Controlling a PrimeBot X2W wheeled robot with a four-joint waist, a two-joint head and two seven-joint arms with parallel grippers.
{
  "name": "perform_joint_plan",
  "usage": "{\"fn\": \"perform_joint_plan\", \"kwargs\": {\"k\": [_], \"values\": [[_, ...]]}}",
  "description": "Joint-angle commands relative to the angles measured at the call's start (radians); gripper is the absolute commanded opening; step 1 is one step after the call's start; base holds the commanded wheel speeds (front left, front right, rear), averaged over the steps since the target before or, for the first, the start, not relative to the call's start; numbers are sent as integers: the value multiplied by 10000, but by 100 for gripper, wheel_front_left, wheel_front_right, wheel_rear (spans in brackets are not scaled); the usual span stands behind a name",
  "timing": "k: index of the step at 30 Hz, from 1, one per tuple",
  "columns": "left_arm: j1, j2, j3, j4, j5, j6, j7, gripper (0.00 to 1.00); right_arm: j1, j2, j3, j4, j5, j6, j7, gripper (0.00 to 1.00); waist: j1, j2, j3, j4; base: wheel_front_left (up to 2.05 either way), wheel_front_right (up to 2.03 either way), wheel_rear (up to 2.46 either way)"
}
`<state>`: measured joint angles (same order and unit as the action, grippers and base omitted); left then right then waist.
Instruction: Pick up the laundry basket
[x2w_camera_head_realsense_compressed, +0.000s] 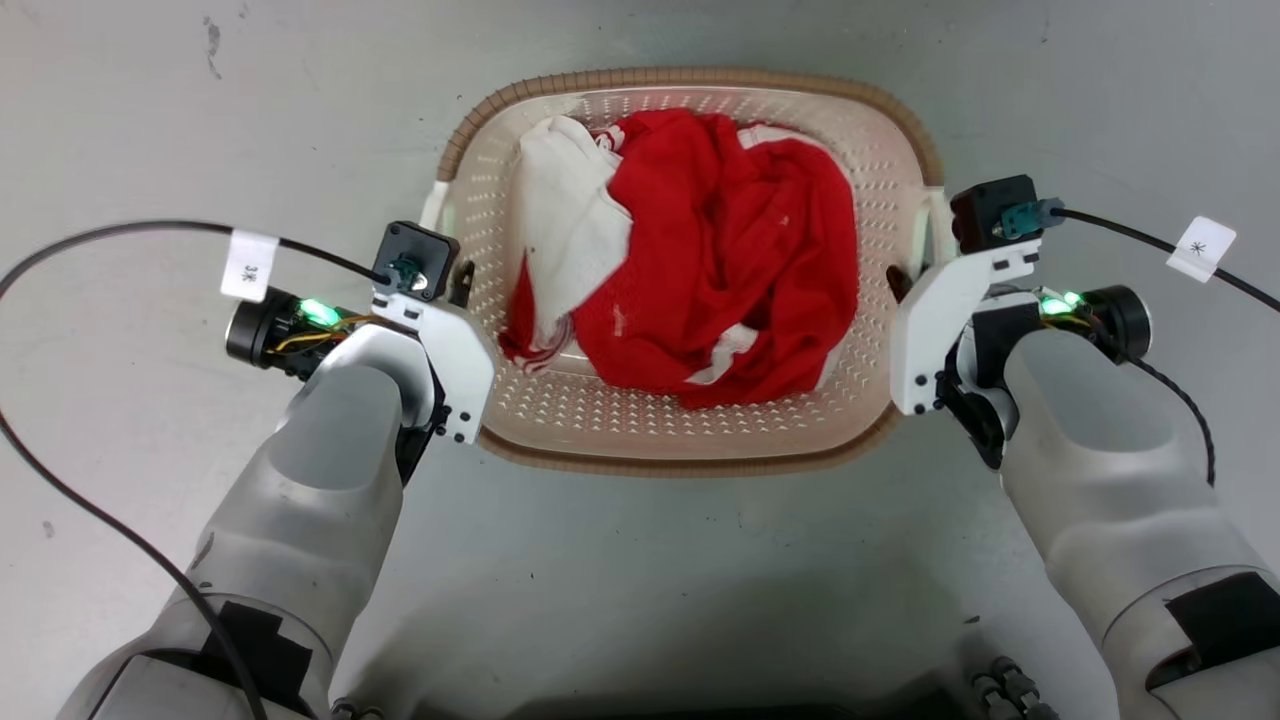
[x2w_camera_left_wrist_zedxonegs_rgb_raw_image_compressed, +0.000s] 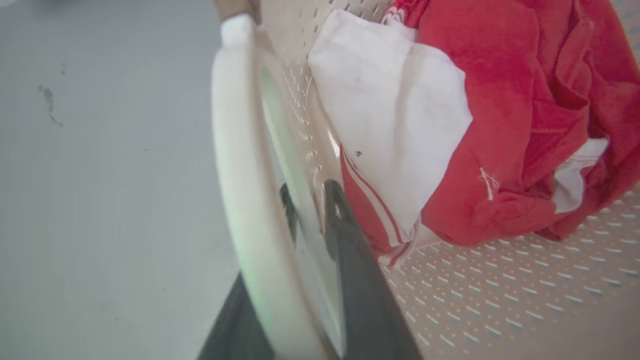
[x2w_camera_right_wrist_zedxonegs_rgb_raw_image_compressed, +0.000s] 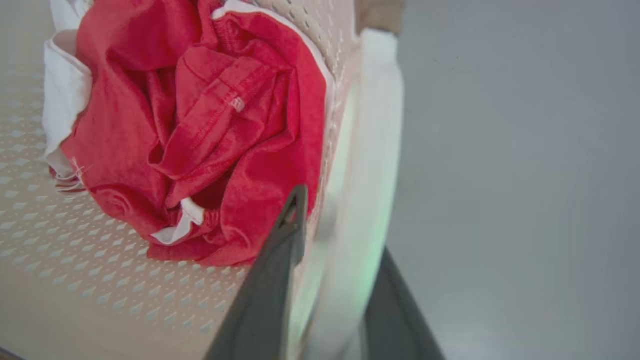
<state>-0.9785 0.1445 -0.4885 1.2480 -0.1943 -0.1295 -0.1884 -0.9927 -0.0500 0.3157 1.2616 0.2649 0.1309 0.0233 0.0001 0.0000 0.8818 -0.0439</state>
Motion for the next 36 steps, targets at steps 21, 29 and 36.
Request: {"fn": "perform_joint_plan", "kwargs": {"k": [21, 29, 36], "values": [[1798, 699, -3590, -1748, -3522, -38, 2209, 0, 836, -74, 452, 242, -783, -1, 2123, 0, -1, 0, -3422, -2, 0, 0, 0], [2556, 1627, -5208, -3072, -5439, -48, 3870, 0, 1477, -72, 940, 248, -312, -6, 3585, 0, -1, 0, -5303, -15, 0, 0, 0], [2943, 2514, -6424, -4269, -7104, -50, 5048, 0, 2225, -71, 1799, -37, 518, -4, 4966, 0, -1, 0, -7053, -72, 0, 0, 0]]}}
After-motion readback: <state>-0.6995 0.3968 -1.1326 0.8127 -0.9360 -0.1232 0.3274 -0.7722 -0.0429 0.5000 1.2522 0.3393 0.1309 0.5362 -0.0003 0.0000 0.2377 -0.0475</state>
